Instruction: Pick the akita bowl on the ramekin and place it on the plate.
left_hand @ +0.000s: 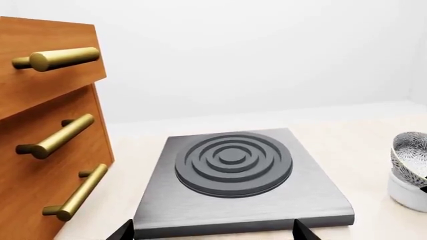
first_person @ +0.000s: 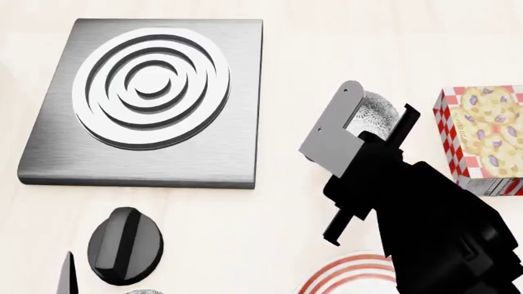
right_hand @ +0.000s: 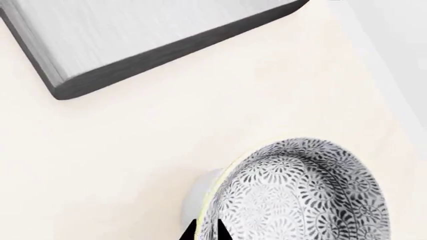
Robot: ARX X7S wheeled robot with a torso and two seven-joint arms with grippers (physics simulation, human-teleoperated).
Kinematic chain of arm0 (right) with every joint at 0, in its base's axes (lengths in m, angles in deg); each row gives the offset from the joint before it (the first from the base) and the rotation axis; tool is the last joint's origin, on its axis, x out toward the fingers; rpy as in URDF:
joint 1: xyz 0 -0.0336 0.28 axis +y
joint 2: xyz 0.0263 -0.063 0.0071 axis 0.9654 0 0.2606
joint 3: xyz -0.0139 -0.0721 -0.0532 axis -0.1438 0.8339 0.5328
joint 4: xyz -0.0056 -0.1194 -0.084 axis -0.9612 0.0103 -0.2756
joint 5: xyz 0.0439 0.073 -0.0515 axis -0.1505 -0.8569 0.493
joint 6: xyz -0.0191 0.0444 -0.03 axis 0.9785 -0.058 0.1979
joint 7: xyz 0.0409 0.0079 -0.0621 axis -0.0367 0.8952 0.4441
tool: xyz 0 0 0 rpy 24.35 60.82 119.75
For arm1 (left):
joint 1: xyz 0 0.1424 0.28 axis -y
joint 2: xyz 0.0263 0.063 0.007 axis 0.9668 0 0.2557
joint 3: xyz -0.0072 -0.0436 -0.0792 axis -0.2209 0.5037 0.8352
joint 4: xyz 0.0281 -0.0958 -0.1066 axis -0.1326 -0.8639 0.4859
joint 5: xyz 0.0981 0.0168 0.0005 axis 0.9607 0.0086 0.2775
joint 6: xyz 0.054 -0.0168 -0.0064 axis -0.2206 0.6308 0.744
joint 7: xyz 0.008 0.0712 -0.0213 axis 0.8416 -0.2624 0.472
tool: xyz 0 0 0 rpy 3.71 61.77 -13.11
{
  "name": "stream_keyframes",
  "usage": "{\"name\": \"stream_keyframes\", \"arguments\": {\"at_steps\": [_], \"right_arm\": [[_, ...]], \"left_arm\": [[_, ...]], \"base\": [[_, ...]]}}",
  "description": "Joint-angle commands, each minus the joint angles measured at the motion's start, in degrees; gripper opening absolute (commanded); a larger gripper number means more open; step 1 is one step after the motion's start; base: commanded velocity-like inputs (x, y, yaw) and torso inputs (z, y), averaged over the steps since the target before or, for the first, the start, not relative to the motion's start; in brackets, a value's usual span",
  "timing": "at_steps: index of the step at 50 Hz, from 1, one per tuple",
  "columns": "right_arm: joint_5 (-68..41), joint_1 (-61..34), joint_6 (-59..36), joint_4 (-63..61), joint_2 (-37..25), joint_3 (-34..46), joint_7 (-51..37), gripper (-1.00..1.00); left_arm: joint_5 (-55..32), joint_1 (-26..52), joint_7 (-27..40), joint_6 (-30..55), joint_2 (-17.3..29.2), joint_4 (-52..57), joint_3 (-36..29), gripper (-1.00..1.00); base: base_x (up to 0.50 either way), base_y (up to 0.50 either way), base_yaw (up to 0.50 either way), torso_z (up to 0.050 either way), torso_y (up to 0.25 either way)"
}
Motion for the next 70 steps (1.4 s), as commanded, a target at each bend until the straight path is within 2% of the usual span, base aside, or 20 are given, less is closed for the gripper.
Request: {"name": "stream_keyframes", "arguments": {"at_steps": [1, 10, 29, 48, 70], "right_arm": [[1.0, -1.2, -3.6, -6.4, -3.1, -0.3, 0.8, -1.0], [0.9, -2.1, -6.4, -10.9, -5.0, -0.3, 1.8, -1.0], [1.0, -2.5, -7.7, -12.6, -5.7, 0.0, 2.3, -1.0], [2.2, -6.7, -19.9, -30.7, -13.9, 5.0, 10.1, -1.0], [0.1, -2.8, -25.5, -46.7, -21.9, 6.0, 12.1, -1.0]], "left_arm": [[0.0, 0.1, 0.3, 0.0, 0.1, -0.3, -0.5, 1.0], [-0.1, 0.2, 0.5, 0.0, 0.2, -0.4, -0.7, 1.0], [-0.9, 0.0, 0.8, -0.9, 0.6, -0.4, -0.7, 1.0], [-1.8, 0.0, 1.1, -0.9, 0.9, 0.0, -0.8, 1.0], [-2.5, 0.3, 1.3, -1.0, 1.1, -0.3, -1.4, 1.0]], "base": [[0.0, 0.0, 0.0, 0.0, 0.0], [0.0, 0.0, 0.0, 0.0, 0.0], [0.0, 0.0, 0.0, 0.0, 0.0], [0.0, 0.0, 0.0, 0.0, 0.0], [0.0, 0.0, 0.0, 0.0, 0.0]]}}
